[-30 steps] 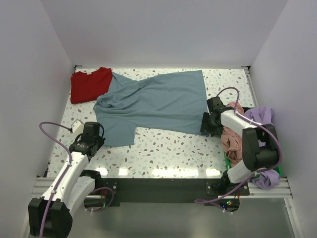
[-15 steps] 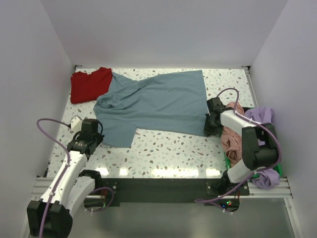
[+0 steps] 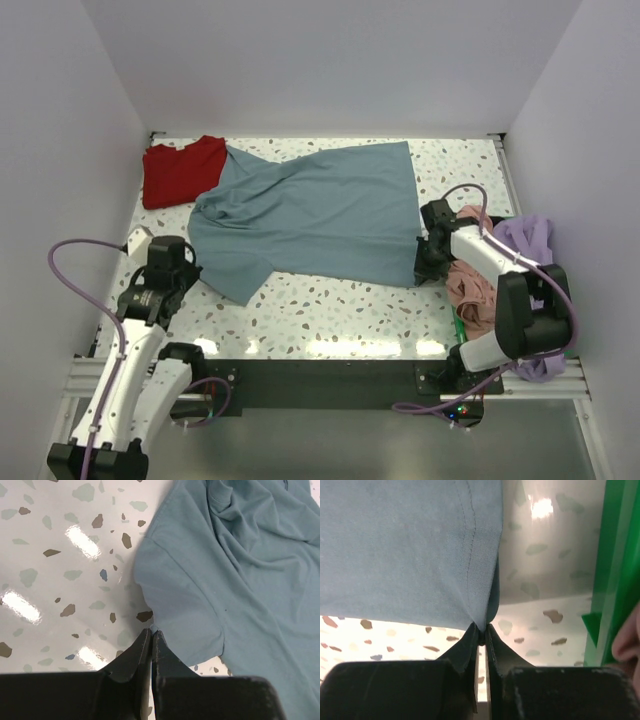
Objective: Fold and stack the t-shirts
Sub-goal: Fold the tshirt
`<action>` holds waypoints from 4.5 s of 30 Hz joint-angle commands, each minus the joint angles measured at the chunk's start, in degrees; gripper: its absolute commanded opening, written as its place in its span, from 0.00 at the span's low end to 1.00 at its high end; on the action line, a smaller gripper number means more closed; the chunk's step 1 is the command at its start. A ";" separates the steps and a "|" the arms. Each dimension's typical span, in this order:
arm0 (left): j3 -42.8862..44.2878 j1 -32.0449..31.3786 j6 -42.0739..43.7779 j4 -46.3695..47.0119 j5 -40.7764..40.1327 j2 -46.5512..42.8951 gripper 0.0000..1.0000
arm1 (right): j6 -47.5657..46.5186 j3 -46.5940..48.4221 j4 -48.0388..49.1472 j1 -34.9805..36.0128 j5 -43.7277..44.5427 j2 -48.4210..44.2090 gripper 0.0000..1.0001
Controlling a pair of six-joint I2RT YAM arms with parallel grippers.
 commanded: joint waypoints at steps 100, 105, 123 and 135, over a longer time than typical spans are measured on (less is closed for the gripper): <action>22.05 5.89 23.49 14.85 15.30 24.62 0.00 | -1.81 21.75 -15.31 -3.46 2.83 10.57 0.00; 21.43 6.24 24.55 17.13 16.70 27.43 0.00 | -1.98 22.62 -14.69 -3.90 3.18 12.06 0.00; 26.70 7.65 24.90 23.56 17.15 37.72 0.78 | -4.09 31.05 -15.74 -4.26 1.51 15.76 0.34; 10.57 10.36 27.45 19.87 18.64 28.42 0.89 | -6.64 21.50 -14.35 -3.82 -2.00 1.97 0.63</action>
